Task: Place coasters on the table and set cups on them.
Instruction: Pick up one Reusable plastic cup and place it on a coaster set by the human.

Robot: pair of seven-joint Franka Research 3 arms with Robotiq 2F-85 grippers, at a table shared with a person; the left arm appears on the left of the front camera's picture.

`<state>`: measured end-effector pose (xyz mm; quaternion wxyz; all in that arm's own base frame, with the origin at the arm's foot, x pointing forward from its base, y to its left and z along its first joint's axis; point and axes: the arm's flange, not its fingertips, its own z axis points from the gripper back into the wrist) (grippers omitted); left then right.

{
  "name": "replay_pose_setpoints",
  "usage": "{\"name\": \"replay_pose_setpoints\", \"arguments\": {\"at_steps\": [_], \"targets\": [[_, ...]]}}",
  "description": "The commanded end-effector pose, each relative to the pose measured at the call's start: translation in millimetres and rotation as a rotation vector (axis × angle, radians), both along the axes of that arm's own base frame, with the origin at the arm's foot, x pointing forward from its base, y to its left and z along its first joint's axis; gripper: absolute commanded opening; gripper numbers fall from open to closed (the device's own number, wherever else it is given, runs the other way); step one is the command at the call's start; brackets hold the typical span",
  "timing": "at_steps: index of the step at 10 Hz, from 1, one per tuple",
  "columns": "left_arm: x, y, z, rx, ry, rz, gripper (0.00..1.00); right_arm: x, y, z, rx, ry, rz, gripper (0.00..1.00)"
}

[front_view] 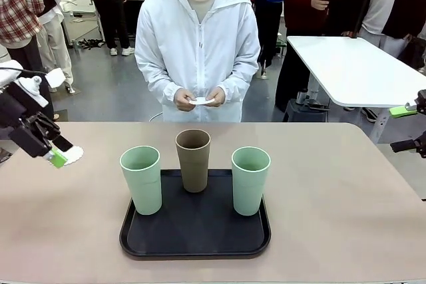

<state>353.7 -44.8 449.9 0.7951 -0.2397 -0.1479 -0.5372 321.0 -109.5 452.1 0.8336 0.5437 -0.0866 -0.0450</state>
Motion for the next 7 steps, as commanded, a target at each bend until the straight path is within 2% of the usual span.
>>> {"name": "replay_pose_setpoints", "arguments": {"at_steps": [1,2,7], "targets": [[-15.8,-4.2,-2.5,0.016,-0.055,-0.034,1.0,-1.0,-0.3,0.9,0.006,-0.006,0.001,1.0],[0.0,0.0,0.0,0.0,0.0,0.0,1.0,-1.0,-0.3,0.9,0.006,-0.006,0.001,1.0],[-4.7,1.1,-2.1,-0.015,-0.004,0.0,1.0,-1.0,-0.3,0.9,0.006,-0.006,0.001,1.0]]}}
